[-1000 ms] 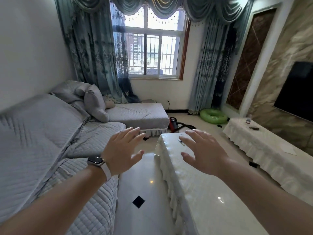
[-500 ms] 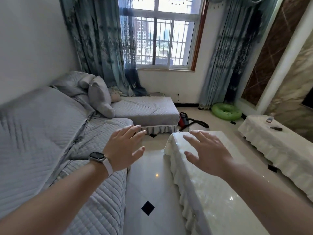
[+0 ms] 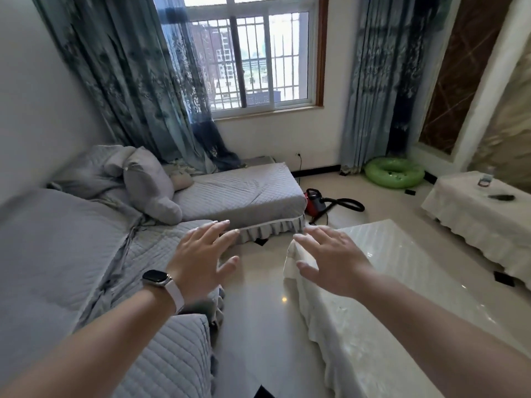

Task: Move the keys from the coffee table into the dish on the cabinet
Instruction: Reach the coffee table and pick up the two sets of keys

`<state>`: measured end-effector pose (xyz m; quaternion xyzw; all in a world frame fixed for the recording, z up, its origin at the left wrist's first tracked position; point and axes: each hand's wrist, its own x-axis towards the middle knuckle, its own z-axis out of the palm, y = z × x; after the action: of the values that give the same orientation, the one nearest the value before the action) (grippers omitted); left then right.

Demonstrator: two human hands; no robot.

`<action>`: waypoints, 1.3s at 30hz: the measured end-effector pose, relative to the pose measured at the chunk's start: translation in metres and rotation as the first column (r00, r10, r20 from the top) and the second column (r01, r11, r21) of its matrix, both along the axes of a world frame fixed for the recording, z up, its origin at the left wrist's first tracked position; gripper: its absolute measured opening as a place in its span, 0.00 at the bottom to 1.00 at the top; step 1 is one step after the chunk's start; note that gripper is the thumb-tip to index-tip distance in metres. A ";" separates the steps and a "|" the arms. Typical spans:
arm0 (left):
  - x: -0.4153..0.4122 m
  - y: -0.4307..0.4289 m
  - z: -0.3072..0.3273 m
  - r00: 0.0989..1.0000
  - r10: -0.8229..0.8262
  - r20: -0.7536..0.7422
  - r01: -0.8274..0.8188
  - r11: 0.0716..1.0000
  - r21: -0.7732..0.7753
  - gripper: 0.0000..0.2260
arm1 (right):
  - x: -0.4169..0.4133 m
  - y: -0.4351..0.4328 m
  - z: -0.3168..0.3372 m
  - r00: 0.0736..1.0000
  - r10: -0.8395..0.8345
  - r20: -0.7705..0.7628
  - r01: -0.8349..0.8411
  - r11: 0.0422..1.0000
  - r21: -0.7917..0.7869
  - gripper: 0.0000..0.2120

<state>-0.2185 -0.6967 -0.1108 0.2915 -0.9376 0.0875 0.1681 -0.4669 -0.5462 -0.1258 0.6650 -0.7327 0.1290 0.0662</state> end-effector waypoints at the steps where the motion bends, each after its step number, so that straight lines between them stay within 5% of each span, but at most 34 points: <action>1: -0.014 -0.011 0.000 1.000 -0.007 -0.004 0.007 1.000 0.001 0.26 | -0.014 -0.011 0.001 1.000 -0.002 -0.009 0.002 1.000 -0.003 0.30; 14: -0.141 -0.153 -0.036 0.990 -0.137 -0.028 0.139 0.987 0.083 0.25 | -0.113 -0.127 -0.014 0.990 -0.137 0.019 0.136 0.989 0.062 0.30; 29: -0.250 -0.452 -0.071 0.947 -0.315 -0.067 0.322 0.929 0.184 0.25 | -0.189 -0.365 -0.035 0.923 -0.378 -0.075 0.386 0.910 0.155 0.30; 39: -0.344 -0.527 -0.090 0.897 -0.442 -0.020 0.437 0.879 0.190 0.25 | -0.245 -0.430 -0.052 0.870 -0.494 -0.014 0.486 0.851 0.198 0.27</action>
<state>-0.5621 -1.2241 -0.2005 0.0849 -0.9852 -0.0390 0.1436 -0.7116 -0.9757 -0.1778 0.4571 -0.8879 0.0481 0.0176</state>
